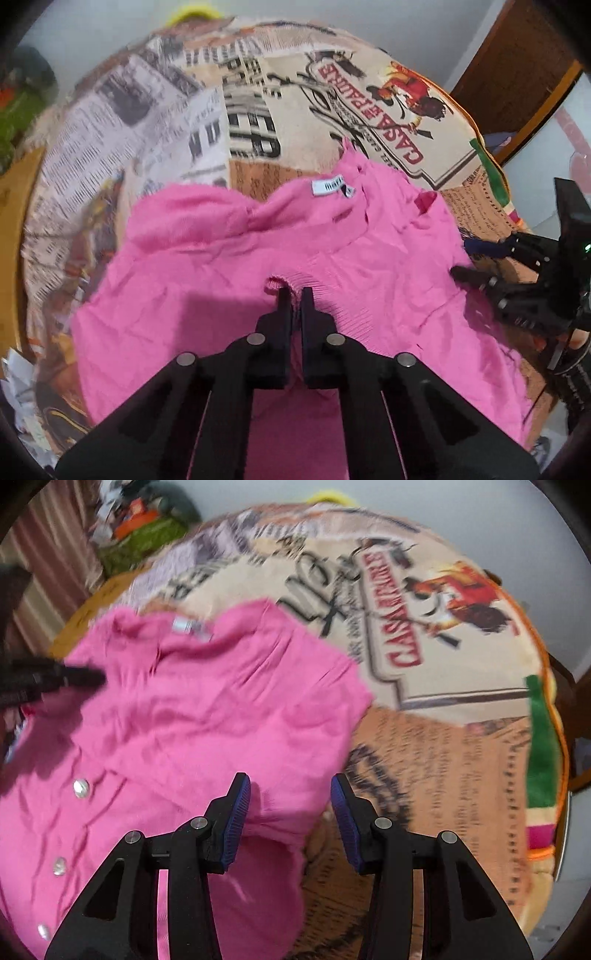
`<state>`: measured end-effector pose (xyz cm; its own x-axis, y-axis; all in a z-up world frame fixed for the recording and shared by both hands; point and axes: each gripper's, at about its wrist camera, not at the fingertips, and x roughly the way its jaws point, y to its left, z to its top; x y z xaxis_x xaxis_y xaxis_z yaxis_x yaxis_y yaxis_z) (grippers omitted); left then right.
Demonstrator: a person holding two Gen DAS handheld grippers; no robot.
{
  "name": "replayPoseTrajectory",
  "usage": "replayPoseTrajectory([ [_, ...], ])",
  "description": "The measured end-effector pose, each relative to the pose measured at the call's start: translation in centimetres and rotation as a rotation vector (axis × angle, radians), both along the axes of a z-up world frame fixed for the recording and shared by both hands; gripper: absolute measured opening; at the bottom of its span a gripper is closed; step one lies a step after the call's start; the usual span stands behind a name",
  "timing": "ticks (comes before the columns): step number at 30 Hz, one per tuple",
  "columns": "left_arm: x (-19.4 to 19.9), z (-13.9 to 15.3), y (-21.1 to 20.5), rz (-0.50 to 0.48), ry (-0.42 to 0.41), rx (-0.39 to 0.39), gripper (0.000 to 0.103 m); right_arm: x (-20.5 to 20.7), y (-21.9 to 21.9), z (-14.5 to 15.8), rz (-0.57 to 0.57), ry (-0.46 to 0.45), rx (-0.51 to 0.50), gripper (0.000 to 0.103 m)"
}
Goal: Fold small clothes
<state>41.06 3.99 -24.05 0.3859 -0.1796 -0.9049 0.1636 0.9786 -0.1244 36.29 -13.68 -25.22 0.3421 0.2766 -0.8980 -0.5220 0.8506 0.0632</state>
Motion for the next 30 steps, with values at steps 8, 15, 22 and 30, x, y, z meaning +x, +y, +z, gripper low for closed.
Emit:
replayPoseTrajectory([
  [8, -0.6, 1.0, 1.6, 0.026, -0.058, 0.086, 0.003, -0.1, -0.9, -1.2, 0.0, 0.048, -0.043, 0.041],
  [15, -0.9, -1.4, 0.9, -0.019, -0.009, 0.124, 0.003, 1.5, -2.2, 1.9, -0.075, 0.005, 0.049, 0.041],
  [22, -1.2, -1.5, 1.7, -0.011, -0.008, 0.124, 0.01, 5.6, 0.3, -0.4, -0.107, 0.001, -0.053, 0.041],
  [30, -2.2, -0.2, 3.2, 0.006, -0.046, 0.16, 0.014, 4.6, -1.1, -1.0, -0.105, 0.0, -0.122, 0.039],
])
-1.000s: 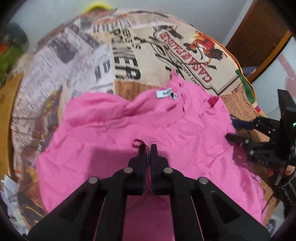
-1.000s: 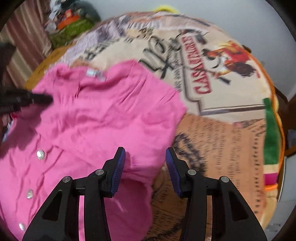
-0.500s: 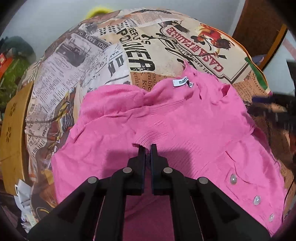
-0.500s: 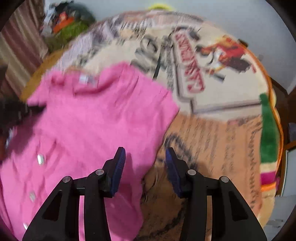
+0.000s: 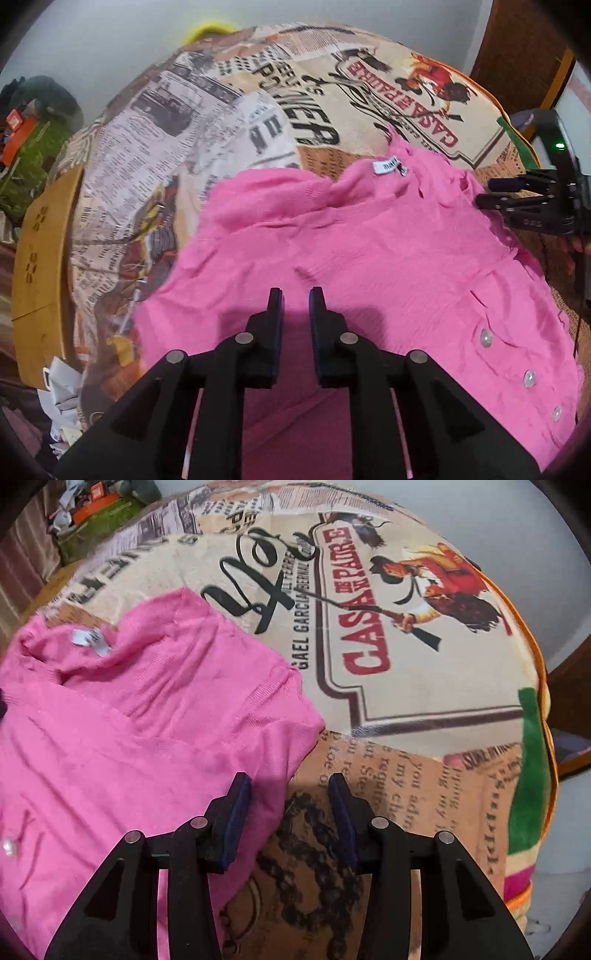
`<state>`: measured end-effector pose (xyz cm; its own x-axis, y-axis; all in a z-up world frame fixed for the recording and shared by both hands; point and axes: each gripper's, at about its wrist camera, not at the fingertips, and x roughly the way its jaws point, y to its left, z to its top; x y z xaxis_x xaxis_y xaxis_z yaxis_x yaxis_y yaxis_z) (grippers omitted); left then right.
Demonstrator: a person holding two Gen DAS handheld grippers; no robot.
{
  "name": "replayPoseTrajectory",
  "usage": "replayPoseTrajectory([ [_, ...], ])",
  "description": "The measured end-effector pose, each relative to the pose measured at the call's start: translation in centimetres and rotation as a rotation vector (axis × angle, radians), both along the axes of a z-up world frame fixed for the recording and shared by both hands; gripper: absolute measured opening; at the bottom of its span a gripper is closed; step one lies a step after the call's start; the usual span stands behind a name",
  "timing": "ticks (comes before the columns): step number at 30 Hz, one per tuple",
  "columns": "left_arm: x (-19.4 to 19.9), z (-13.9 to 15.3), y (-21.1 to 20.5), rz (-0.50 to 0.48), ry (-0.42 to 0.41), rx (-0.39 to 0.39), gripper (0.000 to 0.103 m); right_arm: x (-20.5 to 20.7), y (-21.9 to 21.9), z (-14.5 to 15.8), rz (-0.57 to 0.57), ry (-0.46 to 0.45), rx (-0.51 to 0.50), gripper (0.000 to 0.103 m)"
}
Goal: Fold small clothes
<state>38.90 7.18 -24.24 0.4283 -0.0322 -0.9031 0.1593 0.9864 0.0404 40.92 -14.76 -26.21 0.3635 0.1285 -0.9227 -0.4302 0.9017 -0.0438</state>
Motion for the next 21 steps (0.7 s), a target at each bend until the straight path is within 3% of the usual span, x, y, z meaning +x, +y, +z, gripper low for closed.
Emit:
replayPoseTrajectory([
  [4, -0.9, 1.2, 1.5, 0.025, -0.018, -0.036, 0.021, -1.9, 0.3, 3.3, 0.032, -0.028, 0.135, 0.042],
  [10, -1.6, 1.8, 0.4, -0.003, -0.026, -0.065, 0.046, -3.7, 5.1, 4.0, 0.129, 0.06, 0.308, 0.042],
  [12, -1.6, 1.9, -0.7, -0.031, -0.034, -0.073, 0.062, -3.9, 6.7, 3.2, 0.147, 0.112, 0.338, 0.042],
  [16, -0.7, 0.5, -2.1, -0.051, 0.005, -0.047, 0.065, -4.1, 8.1, 1.1, 0.147, 0.209, 0.334, 0.042],
  [21, -1.0, -0.9, -1.5, -0.033, 0.037, -0.033, 0.066, -5.0, 6.1, 1.5, 0.135, 0.252, 0.351, 0.045],
])
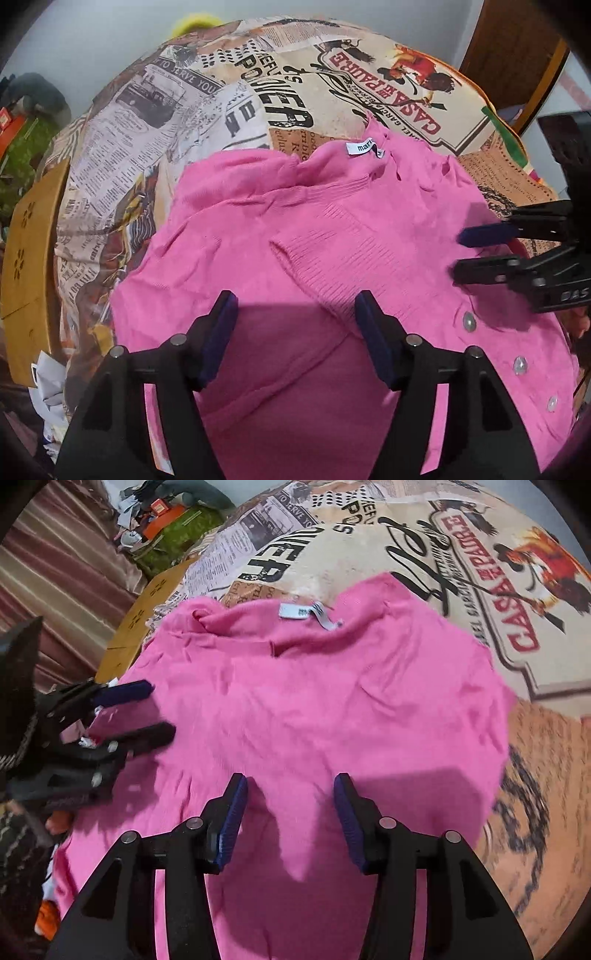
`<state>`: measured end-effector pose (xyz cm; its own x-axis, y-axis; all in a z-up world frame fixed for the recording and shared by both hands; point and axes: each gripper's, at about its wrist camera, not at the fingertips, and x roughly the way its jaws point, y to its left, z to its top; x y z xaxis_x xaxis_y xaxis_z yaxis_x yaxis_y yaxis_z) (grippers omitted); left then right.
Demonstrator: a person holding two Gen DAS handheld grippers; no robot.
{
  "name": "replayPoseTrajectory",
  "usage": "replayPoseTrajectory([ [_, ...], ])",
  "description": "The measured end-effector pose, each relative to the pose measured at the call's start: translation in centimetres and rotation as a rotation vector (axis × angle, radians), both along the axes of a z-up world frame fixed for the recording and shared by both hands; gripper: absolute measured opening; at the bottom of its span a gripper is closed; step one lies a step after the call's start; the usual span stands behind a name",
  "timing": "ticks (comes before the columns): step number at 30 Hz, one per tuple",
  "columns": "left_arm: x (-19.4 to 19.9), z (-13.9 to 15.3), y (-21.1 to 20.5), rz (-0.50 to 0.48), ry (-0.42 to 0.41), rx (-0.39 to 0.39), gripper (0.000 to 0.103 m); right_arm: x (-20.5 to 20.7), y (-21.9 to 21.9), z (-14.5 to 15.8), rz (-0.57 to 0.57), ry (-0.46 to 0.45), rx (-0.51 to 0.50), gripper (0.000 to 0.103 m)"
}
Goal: Fold small clothes
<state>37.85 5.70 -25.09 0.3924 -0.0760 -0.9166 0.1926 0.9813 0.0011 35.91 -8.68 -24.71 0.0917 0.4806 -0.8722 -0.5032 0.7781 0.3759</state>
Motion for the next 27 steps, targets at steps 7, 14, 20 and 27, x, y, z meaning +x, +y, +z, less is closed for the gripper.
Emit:
replayPoseTrajectory([
  [7, -4.6, 3.3, 1.4, 0.025, -0.045, 0.035, 0.066, -4.6, -3.8, 2.9, -0.008, -0.067, -0.047, 0.048],
  [14, -10.9, 6.8, 3.0, 0.099, -0.107, 0.014, 0.066, -9.8, -7.2, 5.8, -0.058, -0.146, -0.052, 0.049],
  [20, -17.3, 7.3, 3.4, 0.148, -0.108, -0.017, 0.066, -13.7, -9.2, 7.3, -0.126, -0.183, -0.039, 0.051],
  [27, -22.9, 5.7, 2.9, 0.159, -0.048, -0.064, 0.066, -18.3, -11.9, 6.1, -0.177, -0.145, -0.055, 0.052],
])
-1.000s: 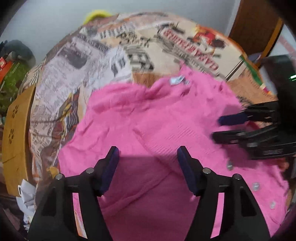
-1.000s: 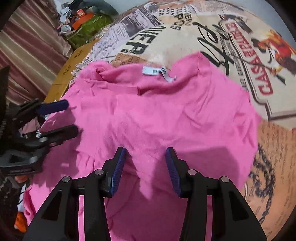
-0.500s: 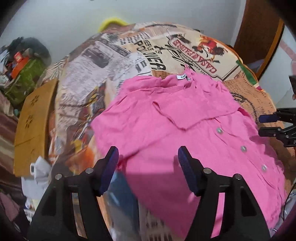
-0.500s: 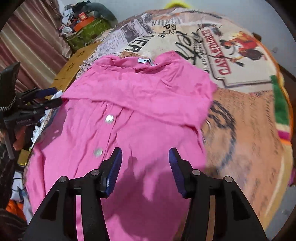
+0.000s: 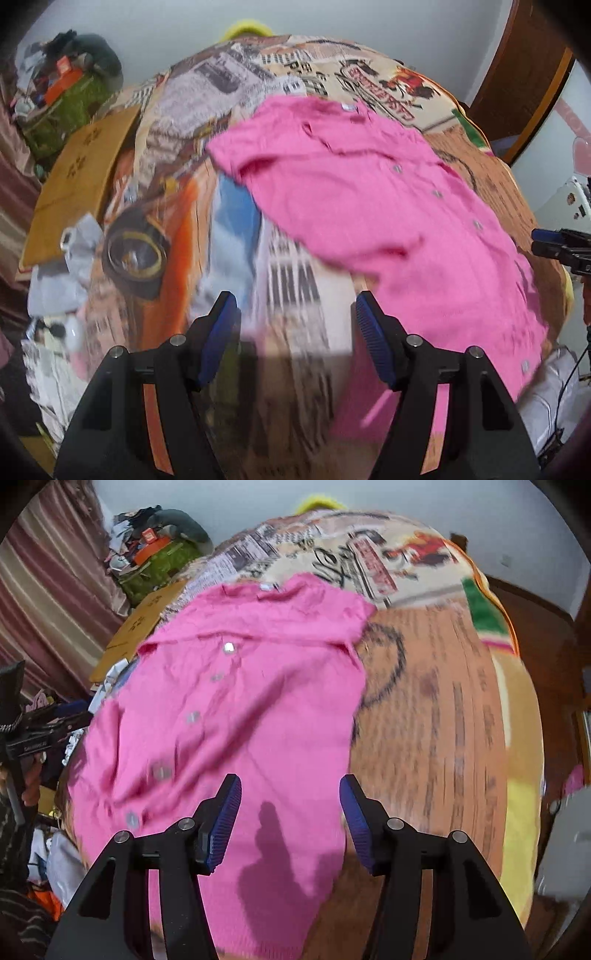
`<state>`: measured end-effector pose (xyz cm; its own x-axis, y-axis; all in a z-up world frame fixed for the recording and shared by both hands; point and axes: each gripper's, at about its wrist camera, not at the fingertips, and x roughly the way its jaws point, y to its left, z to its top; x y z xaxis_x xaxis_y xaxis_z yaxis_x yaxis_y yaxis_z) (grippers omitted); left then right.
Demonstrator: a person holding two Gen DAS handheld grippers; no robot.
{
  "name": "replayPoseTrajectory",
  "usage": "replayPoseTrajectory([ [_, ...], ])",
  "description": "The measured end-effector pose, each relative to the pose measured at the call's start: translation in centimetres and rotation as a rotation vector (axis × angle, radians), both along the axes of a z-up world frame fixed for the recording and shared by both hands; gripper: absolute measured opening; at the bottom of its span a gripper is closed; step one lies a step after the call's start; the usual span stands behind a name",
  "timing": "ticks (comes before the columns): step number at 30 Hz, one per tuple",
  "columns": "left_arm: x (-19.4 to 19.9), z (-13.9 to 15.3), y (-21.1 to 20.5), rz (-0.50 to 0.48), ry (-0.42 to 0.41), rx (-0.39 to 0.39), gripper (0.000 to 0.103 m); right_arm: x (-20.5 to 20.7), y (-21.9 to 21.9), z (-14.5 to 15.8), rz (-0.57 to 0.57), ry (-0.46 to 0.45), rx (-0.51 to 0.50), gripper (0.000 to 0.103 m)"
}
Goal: Fold small clothes
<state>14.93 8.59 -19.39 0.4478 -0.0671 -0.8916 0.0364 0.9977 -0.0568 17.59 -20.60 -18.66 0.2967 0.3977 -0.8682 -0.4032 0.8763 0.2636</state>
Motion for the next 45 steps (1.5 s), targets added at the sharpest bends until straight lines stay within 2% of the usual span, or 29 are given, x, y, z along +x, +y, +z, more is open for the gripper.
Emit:
replayPoseTrajectory([
  [4, -2.4, -0.6, -0.6, -0.008, 0.017, -0.046, 0.067, -2.0, -0.6, -1.8, -0.006, 0.046, -0.028, 0.052],
  [7, -4.1, -0.5, -1.5, -0.039, 0.009, -0.01, 0.067, -3.2, -0.9, -3.2, 0.009, 0.085, -0.059, 0.052],
  [12, -5.7, -0.5, -2.5, -0.068, 0.017, -0.012, 0.067, -4.7, -1.1, -3.3, 0.037, 0.066, -0.088, 0.052],
  [13, -5.9, -0.5, -2.7, -0.069, 0.019, -0.017, 0.066, -5.0, -1.2, -3.4, 0.042, 0.07, -0.08, 0.052],
  [15, -6.2, -0.5, -2.8, -0.07, 0.021, -0.03, 0.057, -5.5, -1.2, -3.5, 0.045, 0.072, -0.077, 0.051],
  [16, -6.2, -0.5, -2.9, -0.073, 0.024, -0.038, 0.053, -5.7, -1.3, -3.7, 0.046, 0.068, -0.076, 0.047],
  [17, -6.3, -0.4, -3.1, -0.08, 0.026, -0.051, 0.046, -5.9, -1.3, -3.8, 0.047, 0.065, -0.071, 0.044],
  [18, -6.4, -0.3, -3.2, -0.087, 0.029, -0.062, 0.037, -6.1, -1.3, -3.9, 0.047, 0.068, -0.063, 0.037],
  [19, -6.5, -0.2, -3.3, -0.092, 0.034, -0.076, 0.032, -6.2, -1.3, -4.0, 0.048, 0.073, -0.051, 0.026],
  [20, -6.5, -0.2, -3.4, -0.098, 0.043, -0.097, 0.028, -6.4, -1.2, -4.1, 0.05, 0.082, -0.034, 0.021],
  [21, -6.4, -0.1, -3.5, -0.101, 0.051, -0.112, 0.027, -6.5, -1.0, -4.3, 0.053, 0.092, -0.018, 0.012],
  [22, -6.4, 0.0, -3.5, -0.098, 0.055, -0.119, 0.027, -6.5, -0.8, -4.4, 0.053, 0.093, -0.013, 0.01],
  [28, -6.3, 0.6, -2.6, -0.061, 0.069, -0.188, 0.027, -6.7, -0.9, -4.2, 0.038, 0.079, 0.009, 0.007],
  [37, -6.0, -0.1, -4.1, -0.098, 0.086, -0.17, 0.028, -7.1, -1.4, -2.7, 0.025, 0.032, 0.016, 0.006],
  [38, -5.9, -0.3, -4.3, -0.102, 0.084, -0.168, 0.026, -7.2, -1.5, -2.4, 0.021, 0.025, 0.017, 0.006],
  [39, -5.9, -0.3, -4.4, -0.107, 0.082, -0.17, 0.017, -7.2, -1.6, -2.1, 0.018, 0.019, 0.016, 0.006],
  [41, -5.9, -0.5, -4.7, -0.119, 0.084, -0.182, 0.005, -7.3, -1.9, -1.6, 0.008, 0.012, 0.017, 0.006],
  [45, -6.2, 0.4, -4.8, -0.122, 0.055, -0.168, 0.005, -7.5, -2.6, -0.5, -0.009, -0.021, 0.016, 0.006],
])
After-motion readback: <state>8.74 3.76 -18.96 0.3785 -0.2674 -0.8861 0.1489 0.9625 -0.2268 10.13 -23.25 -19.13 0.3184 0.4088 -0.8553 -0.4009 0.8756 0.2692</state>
